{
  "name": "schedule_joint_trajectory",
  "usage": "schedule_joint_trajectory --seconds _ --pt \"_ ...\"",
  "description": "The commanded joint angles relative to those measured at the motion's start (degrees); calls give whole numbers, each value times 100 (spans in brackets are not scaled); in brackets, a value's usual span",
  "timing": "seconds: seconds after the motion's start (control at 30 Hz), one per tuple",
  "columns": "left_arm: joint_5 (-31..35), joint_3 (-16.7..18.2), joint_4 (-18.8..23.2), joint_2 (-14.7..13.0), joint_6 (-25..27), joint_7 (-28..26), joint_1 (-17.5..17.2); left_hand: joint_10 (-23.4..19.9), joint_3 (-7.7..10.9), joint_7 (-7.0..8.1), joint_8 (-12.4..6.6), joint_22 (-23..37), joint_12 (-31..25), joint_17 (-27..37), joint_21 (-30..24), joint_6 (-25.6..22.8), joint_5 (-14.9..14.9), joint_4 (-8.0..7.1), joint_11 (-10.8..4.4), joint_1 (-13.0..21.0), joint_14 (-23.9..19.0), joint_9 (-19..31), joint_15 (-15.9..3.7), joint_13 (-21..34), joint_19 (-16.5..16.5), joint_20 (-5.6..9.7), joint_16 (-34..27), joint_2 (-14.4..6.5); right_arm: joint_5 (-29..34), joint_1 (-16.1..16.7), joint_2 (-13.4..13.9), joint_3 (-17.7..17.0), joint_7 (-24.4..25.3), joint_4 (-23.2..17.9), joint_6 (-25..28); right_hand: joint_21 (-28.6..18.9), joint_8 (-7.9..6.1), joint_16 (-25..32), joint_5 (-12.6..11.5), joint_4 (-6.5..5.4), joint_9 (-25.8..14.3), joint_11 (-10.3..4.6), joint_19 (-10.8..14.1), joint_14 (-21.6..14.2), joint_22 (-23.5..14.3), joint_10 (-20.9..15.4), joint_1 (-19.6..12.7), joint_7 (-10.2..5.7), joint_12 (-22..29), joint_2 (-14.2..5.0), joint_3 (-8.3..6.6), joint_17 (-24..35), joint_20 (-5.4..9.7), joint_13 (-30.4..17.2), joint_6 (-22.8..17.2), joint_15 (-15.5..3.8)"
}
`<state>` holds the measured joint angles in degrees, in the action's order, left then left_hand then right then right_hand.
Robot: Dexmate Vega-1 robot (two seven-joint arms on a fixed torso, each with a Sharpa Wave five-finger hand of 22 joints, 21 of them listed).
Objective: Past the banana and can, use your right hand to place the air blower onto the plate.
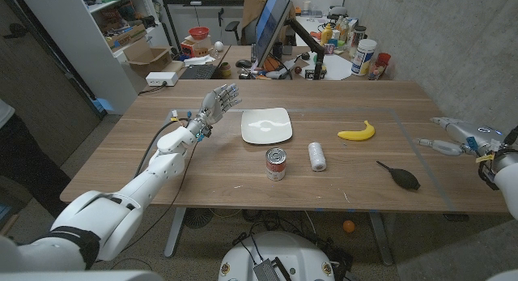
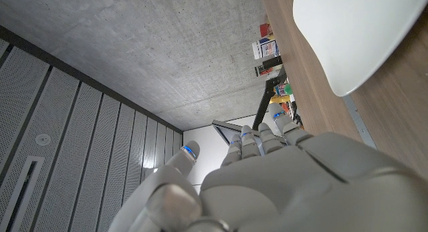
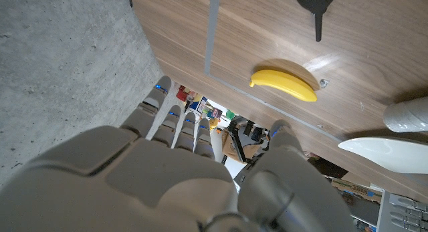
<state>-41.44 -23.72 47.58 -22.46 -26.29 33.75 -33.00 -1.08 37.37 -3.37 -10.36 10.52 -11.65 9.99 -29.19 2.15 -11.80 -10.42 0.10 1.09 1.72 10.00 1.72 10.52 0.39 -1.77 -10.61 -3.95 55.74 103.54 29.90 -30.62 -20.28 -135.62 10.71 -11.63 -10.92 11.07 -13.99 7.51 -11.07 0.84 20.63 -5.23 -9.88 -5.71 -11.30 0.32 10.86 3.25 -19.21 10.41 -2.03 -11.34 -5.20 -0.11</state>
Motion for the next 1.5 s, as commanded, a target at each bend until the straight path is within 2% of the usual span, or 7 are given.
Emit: schedule_joint_trajectory --seconds 0.03,0.43,0.97,1.23,1.37,1.5 --pt "55 -8 -214 55 -28 68 113 -61 -26 1 -14 26 -6 29 18 -23 -25 -2 15 -26 -35 10 10 9 13 -9 -17 -572 38 132 240 266 73 182 304 -18 3 1 -30 22 -17 -4 46 -37 -16 23 -80 -9 37 7 -20 0 1 -11 41 5" --pt "91 -17 -190 46 -7 39 108 -58 -30 1 -12 26 -3 30 23 -19 -26 -2 19 -26 -38 10 4 9 14 -10 -17 -574 -184 314 457 410 225 340 430 -21 -4 1 -37 33 -19 -12 74 -40 -16 25 -108 -23 39 10 -16 0 -5 -13 52 0" --pt "99 -33 -181 64 5 78 119 -56 -35 1 -12 27 -1 29 31 -21 -27 -1 17 -26 -39 10 7 10 17 -10 -17 -577 -134 465 767 731 288 412 730 -11 -3 -5 -46 48 -23 -4 82 -29 -15 57 -145 -17 33 28 1 0 6 -16 97 -3" --pt "79 -2 -53 -3 18 47 46 -56 -38 1 -13 27 0 30 34 -23 -28 -2 8 -27 -34 10 10 10 18 -9 -14 -576 -195 392 922 936 351 501 911 -30 -5 -12 -52 55 -26 -41 164 -6 -15 93 -164 -25 27 61 31 2 -174 -19 133 -2" --pt "76 12 37 -55 40 0 -9 -59 -39 -2 -13 27 -1 30 35 -23 -28 -2 10 -27 -37 10 10 10 20 -8 -15 -575 -290 344 1038 1059 379 594 960 -55 -7 -10 -53 53 -29 -39 262 -6 -14 100 -168 -38 30 87 58 3 -319 -22 159 -3" --pt "76 13 83 -85 66 -31 -44 -60 -41 2 -12 27 -1 30 37 -21 -28 -2 21 -28 -35 10 11 10 19 -9 -15 -574 -317 308 1176 1195 379 657 1079 -89 -12 -6 -55 51 -30 -44 383 -10 -14 106 -173 -41 33 100 77 3 -383 -23 169 -8"
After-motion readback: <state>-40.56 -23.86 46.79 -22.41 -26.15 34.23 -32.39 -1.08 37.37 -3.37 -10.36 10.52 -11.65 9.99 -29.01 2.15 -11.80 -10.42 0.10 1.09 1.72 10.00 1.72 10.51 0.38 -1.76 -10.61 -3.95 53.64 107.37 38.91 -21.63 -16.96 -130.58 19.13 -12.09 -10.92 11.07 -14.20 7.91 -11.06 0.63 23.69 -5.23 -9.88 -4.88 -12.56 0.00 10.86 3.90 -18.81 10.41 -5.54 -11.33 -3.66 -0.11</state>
